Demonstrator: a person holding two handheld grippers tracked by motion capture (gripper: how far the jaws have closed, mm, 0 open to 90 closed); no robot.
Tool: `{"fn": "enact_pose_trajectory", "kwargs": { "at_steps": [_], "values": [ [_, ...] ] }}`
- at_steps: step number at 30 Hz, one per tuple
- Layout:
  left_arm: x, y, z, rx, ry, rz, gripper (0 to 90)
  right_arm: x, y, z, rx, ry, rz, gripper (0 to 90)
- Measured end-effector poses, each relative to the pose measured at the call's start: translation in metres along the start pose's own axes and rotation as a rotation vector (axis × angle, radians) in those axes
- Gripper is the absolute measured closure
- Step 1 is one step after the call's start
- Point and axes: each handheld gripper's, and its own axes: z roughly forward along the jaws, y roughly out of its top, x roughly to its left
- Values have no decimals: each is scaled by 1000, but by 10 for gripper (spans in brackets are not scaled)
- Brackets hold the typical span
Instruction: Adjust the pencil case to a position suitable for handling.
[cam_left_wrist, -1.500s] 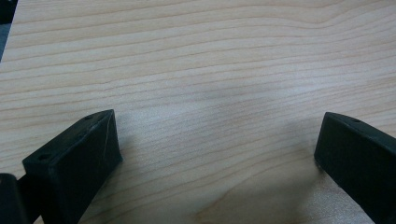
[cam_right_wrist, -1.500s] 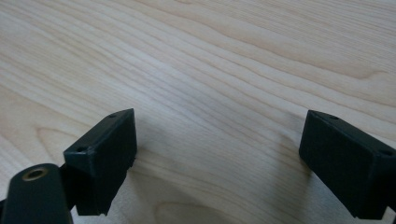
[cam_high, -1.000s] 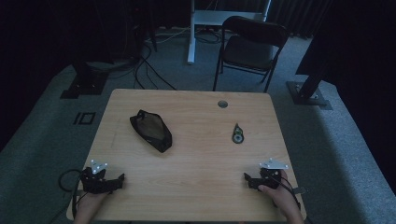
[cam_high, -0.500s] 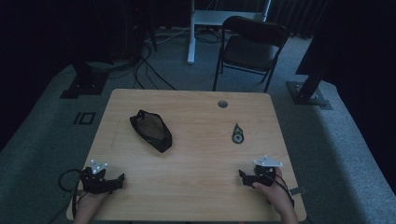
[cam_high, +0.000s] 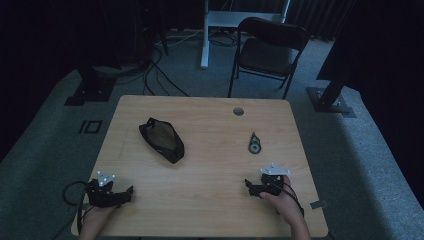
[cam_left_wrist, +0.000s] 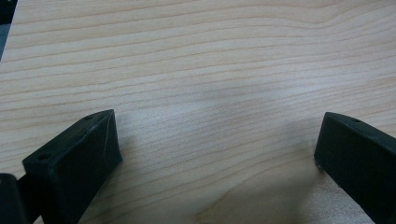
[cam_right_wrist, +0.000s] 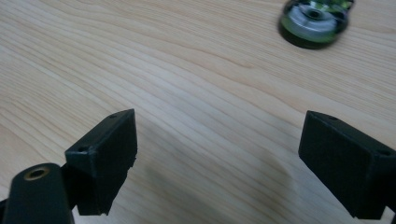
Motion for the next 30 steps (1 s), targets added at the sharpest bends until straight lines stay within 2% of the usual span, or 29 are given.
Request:
{"fn": "enact_pose_trajectory", "kwargs": {
  "at_steps": [14, 19, 23, 30],
  "values": [
    [0, 0, 0, -1, 0, -1, 3, 33, 32, 23, -38, 87, -39, 129],
    [0, 0, 0, 0, 0, 0, 3, 44, 42, 30, -46, 104, -51, 137],
    [0, 0, 0, -1, 0, -1, 3, 54, 50, 35, -38, 130, -88, 136],
    [0, 0, 0, -2, 0, -2, 3, 68, 63, 44, -46, 152, -119, 137]
  ]
}}
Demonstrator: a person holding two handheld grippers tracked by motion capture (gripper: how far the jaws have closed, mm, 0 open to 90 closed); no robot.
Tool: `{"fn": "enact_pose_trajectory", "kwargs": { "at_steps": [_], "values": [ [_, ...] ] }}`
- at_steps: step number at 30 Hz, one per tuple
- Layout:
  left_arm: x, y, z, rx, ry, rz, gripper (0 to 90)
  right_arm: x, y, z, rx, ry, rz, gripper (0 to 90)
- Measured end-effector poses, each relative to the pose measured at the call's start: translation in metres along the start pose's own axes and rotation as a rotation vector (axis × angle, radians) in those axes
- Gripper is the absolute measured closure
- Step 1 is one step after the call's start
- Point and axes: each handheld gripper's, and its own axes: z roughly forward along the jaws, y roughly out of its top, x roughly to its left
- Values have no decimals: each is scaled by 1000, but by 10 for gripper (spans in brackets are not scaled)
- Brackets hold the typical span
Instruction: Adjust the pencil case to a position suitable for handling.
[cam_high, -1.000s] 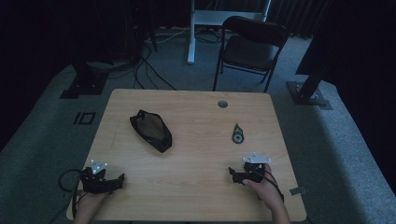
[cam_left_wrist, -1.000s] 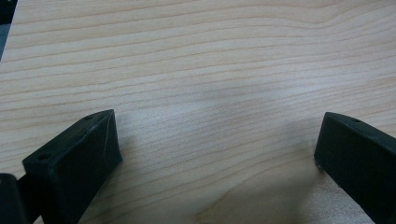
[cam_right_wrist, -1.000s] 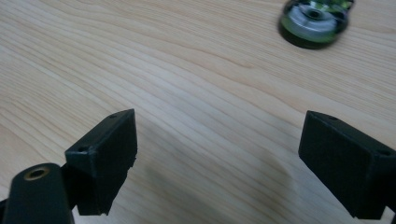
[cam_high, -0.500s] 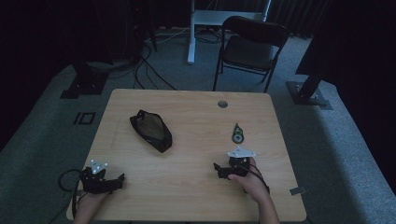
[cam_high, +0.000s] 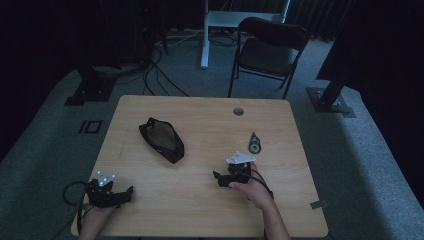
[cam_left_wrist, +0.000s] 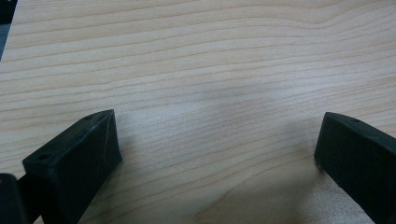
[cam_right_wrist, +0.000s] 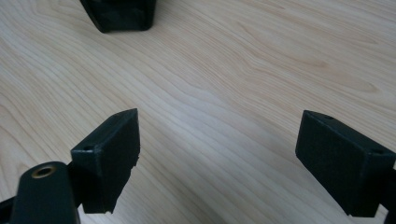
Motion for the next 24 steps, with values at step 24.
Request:
{"fn": "enact_pose_trajectory", "kwargs": {
  "at_steps": [24],
  "values": [
    [0, 0, 0, 1, 0, -1, 3, 43, 38, 33, -31, 97, -74, 151]
  ]
}}
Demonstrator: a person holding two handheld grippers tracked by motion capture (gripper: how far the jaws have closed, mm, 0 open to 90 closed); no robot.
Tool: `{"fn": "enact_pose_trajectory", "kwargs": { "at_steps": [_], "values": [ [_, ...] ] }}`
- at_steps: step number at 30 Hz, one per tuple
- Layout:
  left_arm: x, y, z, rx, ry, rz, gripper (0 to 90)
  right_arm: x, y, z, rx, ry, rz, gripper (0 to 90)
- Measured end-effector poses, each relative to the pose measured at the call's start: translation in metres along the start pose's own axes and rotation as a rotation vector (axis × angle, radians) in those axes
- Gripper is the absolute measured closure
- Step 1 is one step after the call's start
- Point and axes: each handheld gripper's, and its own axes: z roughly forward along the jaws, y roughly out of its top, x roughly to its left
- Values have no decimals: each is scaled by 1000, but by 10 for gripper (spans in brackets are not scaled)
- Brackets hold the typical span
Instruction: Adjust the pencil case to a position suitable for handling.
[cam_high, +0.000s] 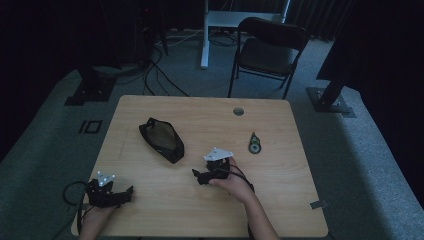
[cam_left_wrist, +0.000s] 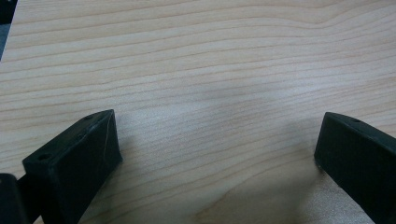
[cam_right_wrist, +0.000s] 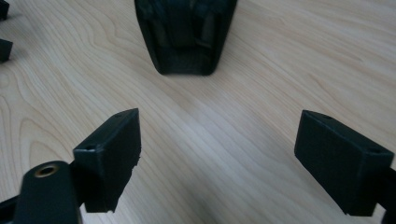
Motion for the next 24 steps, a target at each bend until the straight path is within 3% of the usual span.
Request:
{"fn": "enact_pose_trajectory", "kwargs": {
  "at_steps": [15, 21, 24],
  "values": [
    [0, 0, 0, 0, 0, 0, 3, 17, 28, 27, -32, 53, -22, 153],
    [0, 0, 0, 1, 0, 1, 3, 22, 34, 37, -31, 45, -42, 171],
    [0, 0, 0, 0, 0, 0, 3, 23, 36, 39, -47, 30, -46, 229]
  ]
}}
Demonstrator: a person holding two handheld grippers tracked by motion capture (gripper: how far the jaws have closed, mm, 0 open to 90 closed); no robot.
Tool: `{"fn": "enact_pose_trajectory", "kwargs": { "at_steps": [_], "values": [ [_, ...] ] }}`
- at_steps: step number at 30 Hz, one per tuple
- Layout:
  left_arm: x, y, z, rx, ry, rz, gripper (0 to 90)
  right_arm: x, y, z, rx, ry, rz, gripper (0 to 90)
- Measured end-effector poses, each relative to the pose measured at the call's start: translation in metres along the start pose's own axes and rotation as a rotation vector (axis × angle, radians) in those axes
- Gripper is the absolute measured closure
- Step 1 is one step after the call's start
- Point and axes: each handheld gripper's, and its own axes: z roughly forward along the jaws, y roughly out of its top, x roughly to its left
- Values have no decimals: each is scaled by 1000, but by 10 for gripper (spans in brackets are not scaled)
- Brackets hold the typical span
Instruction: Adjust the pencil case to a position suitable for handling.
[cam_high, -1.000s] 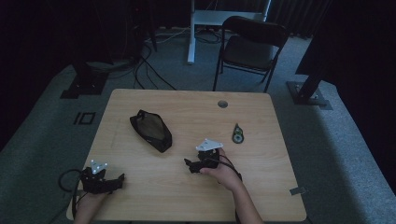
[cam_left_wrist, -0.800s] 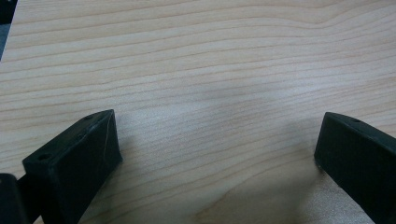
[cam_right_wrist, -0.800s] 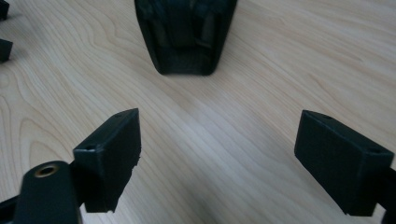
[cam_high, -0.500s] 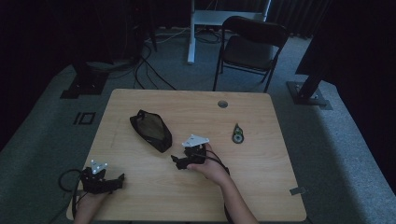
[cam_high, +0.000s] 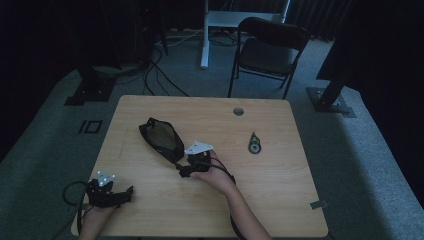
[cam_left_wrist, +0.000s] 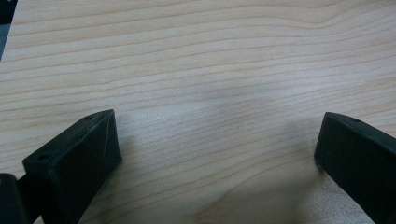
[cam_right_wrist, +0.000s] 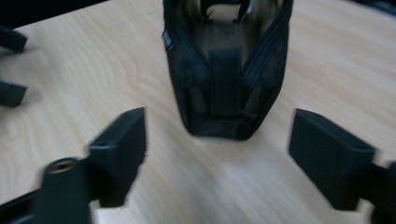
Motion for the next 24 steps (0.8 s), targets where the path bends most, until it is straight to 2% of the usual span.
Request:
{"fn": "enact_pose_trajectory", "kwargs": {
  "at_steps": [1, 3, 6, 9, 10, 12, 17, 21, 24],
  "values": [
    [0, 0, 0, 1, 0, 1, 3, 0, 1, 1, -6, -8, -2, 234],
    [0, 0, 0, 1, 0, 1, 3, 1, 3, 3, -26, -30, -11, 307],
    [0, 0, 0, 1, 0, 1, 3, 2, 6, 6, -30, -25, 2, 381],
    [0, 0, 0, 0, 0, 0, 3, 4, 9, 10, -24, -42, -17, 482],
    [0, 0, 0, 1, 0, 1, 3, 4, 9, 11, -19, -50, -35, 503],
    [0, 0, 0, 1, 0, 1, 3, 4, 10, 13, -17, -49, -36, 505],
    [0, 0, 0, 1, 0, 1, 3, 2, 9, 21, 10, -33, -5, 581],
    [0, 0, 0, 1, 0, 1, 3, 0, 8, 24, 18, -38, 13, 696],
    [0, 0, 0, 1, 0, 1, 3, -2, 8, 24, 28, -29, 35, 721]
  ]
}}
